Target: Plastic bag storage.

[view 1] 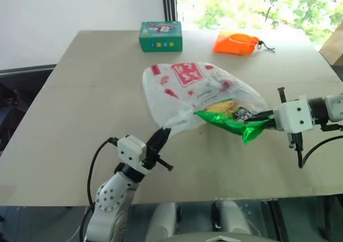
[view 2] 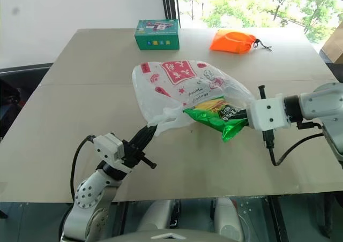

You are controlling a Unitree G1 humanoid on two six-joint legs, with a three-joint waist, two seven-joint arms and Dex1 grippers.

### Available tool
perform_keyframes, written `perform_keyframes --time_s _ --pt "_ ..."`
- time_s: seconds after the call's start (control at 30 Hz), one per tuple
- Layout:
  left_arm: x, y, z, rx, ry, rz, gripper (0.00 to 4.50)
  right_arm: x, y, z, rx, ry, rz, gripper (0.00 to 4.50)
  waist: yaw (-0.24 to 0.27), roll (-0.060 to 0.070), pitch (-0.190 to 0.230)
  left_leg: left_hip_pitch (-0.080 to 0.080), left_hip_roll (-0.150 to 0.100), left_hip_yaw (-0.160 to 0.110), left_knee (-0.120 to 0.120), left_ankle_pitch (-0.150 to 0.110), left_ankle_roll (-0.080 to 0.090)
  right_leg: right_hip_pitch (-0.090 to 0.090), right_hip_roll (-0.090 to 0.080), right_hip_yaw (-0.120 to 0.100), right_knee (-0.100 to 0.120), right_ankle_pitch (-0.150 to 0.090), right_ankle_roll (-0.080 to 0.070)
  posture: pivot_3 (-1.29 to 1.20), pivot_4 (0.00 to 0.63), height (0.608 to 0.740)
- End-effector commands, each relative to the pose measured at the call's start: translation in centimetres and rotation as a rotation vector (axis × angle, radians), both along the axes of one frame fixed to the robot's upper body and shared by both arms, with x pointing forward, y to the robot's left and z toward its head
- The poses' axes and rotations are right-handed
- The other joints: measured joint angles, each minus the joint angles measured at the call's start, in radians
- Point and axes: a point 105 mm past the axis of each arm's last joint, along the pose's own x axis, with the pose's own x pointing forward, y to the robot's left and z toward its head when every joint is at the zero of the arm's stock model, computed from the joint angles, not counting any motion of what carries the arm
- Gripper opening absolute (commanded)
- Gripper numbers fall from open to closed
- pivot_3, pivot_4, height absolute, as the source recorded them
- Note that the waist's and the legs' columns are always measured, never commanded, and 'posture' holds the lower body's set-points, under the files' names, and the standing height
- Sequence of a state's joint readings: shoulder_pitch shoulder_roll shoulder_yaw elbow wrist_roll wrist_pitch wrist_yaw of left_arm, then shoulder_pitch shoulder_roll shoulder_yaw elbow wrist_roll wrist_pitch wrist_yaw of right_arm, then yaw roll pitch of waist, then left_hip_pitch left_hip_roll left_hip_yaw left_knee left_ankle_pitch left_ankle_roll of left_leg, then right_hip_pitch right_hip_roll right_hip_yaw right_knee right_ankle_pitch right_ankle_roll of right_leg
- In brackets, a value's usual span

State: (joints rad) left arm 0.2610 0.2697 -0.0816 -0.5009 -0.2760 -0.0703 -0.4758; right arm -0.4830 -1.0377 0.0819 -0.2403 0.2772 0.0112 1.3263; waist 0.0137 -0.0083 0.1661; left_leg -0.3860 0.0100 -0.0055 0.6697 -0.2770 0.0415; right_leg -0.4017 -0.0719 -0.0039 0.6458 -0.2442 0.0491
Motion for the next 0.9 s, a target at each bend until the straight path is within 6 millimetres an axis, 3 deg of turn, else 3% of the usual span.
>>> perform_keyframes --time_s 0.03,0.3,0.37,0.67,0.77,0.9 --pt "-0.8 -0.3 1.5 -0.001 -0.064 -0.039 0.00 0.9 -0.7 0.5 -0.031 -0.061 -0.023 0.04 0.000 0.000 0.000 0.000 0.000 0.000 0.000 0.000 0.000 0.000 0.000 0.000 0.000 0.000 0.000 0.00 0.150 0.740" --pt "-1.2 -0.5 1.4 0.003 -0.057 -0.088 0.00 3.7 -1.1 -0.7 -0.045 -0.096 -0.070 0.04 -0.003 0.000 0.000 0.000 0.000 0.000 0.000 0.000 0.000 0.000 0.001 0.000 0.000 0.000 0.000 0.00 0.150 0.740" --pt "-1.3 -0.7 1.3 -0.001 -0.049 -0.101 0.00 4.4 -0.4 -0.9 -0.031 -0.115 -0.062 0.04 -0.003 0.000 0.000 0.001 0.000 0.000 0.000 0.000 0.000 0.000 0.001 0.000 0.000 0.000 0.000 0.00 0.150 0.740" --pt "-1.0 -0.7 1.2 0.007 -0.051 -0.103 0.00 6.9 4.2 0.6 0.166 -0.245 -0.047 0.04 -0.012 0.000 0.000 0.001 0.000 0.000 0.000 0.000 0.000 0.000 0.001 0.000 0.001 0.000 0.000 0.00 0.150 0.740" --pt "-0.7 -0.6 1.3 0.010 -0.058 -0.099 0.00 7.0 4.3 1.0 0.193 -0.258 -0.049 0.04 -0.013 0.000 0.000 0.000 0.000 0.000 0.000 0.000 0.000 0.000 0.000 0.000 0.001 0.000 0.000 0.00 0.150 0.740" --pt "-0.6 -0.3 1.2 0.012 -0.054 -0.095 0.00 7.7 3.2 4.0 0.259 -0.358 -0.107 0.04 -0.013 0.001 0.000 0.000 0.000 0.000 0.000 0.000 0.000 0.000 0.000 0.000 0.001 0.000 0.000 0.00 0.150 0.740"
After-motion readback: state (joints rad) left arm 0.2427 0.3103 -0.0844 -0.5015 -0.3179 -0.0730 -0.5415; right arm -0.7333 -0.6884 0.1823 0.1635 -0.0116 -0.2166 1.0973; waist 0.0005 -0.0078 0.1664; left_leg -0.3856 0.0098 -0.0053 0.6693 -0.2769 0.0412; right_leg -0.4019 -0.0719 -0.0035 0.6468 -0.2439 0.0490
